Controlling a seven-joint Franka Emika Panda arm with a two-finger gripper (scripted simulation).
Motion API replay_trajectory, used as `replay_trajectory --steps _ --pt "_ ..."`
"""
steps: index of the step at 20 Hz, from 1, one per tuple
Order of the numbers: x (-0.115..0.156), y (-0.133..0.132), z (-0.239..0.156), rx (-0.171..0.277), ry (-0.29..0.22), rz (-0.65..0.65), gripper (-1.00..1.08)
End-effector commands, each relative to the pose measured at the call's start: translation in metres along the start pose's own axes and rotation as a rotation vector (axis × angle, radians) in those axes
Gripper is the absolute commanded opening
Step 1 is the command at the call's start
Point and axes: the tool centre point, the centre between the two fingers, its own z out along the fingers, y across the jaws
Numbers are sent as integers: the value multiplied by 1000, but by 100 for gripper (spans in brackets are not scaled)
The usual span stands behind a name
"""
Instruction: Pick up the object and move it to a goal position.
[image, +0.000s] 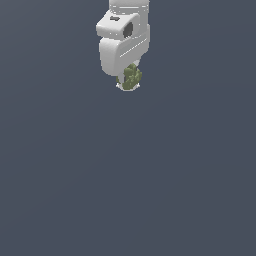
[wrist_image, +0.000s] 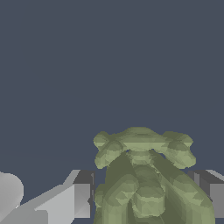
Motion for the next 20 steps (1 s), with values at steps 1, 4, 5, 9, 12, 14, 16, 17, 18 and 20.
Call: replay_trajectory --steps 1,4,5,9,12,14,16,17,18,20 --pt "-9 -5 -25 1 0 0 -100" --pt "-18 -9 -51 1 0 0 -100" --pt "-21 -10 -59 1 0 0 -100" --pt "-29 -14 -84 1 -1 1 -100" --pt "-34 -15 -97 1 -1 1 -100" --pt "-36 -16 -104 1 -1 1 -100" --pt "-38 -16 -108 1 -2 2 -100" --pt "-38 -16 -110 1 -2 2 -100" --pt "-38 -16 -111 1 -2 2 -100" --pt "-38 -16 -111 1 -2 2 -100"
